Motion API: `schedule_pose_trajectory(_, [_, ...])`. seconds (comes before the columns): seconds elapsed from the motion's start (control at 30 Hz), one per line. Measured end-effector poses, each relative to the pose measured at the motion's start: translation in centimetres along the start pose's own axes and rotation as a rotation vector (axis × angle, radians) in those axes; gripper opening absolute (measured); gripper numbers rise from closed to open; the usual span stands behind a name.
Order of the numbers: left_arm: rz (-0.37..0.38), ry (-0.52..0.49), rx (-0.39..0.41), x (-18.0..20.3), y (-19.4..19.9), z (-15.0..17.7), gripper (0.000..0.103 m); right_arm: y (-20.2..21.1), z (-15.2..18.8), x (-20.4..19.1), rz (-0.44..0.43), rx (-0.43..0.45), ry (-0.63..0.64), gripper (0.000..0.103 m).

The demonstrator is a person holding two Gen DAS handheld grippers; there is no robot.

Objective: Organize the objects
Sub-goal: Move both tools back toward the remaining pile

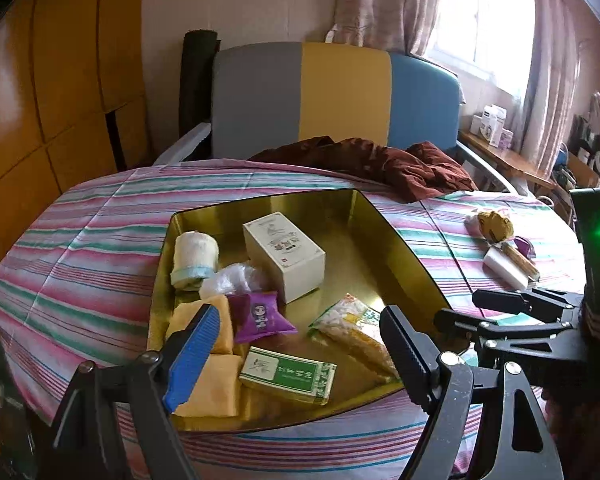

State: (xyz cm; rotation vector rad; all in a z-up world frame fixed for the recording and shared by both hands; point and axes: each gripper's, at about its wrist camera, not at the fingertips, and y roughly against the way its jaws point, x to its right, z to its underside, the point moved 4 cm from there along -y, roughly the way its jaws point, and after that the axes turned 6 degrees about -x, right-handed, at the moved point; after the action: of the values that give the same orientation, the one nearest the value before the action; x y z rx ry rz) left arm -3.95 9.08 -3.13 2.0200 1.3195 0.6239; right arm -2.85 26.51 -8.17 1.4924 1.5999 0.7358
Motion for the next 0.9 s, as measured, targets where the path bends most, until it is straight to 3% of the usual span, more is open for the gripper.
schedule_pose_trajectory(0.2, [0.030,-0.039,-0.006,1.6,-0.2,-0.3,0.083,0.1,0.5,3.4,0.028,-0.022,-0.078,0.064])
schedule_pose_trajectory(0.47, [0.085,-0.098,-0.024,4.4,-0.9,-0.7,0.083,1.1,0.8,11.1,0.066,-0.056,-0.275,0.064])
schedule_pose_trajectory(0.9, [0.175,-0.157,-0.058,8.7,-2.6,-2.1,0.083,3.2,-2.7,24.3,0.173,0.015,-0.471,0.064])
